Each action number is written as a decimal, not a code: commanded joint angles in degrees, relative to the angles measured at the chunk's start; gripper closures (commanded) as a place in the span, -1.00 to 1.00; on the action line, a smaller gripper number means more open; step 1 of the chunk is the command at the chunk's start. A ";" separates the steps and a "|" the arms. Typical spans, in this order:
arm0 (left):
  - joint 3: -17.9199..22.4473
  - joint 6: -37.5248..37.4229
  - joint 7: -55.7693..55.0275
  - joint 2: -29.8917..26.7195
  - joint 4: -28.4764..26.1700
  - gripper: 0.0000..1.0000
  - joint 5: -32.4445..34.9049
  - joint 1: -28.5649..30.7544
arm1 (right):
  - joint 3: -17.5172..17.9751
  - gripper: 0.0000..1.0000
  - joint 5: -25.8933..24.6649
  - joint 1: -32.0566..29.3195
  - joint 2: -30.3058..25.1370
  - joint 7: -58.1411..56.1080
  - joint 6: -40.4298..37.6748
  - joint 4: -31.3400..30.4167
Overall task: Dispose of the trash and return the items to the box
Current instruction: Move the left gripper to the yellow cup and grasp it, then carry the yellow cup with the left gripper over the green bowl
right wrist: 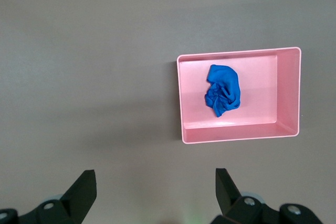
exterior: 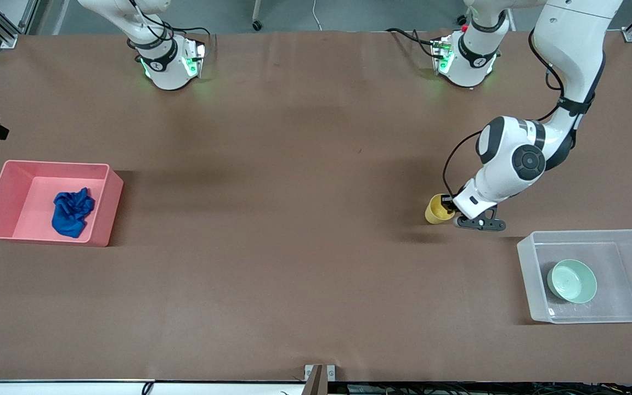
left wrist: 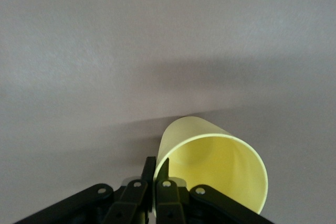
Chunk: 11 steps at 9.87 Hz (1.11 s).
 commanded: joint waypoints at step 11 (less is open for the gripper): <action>0.66 -21.63 22.16 8.16 34.12 0.99 1.47 18.22 | 0.10 -1.00 -0.85 0.02 -0.65 -0.45 -0.34 -0.40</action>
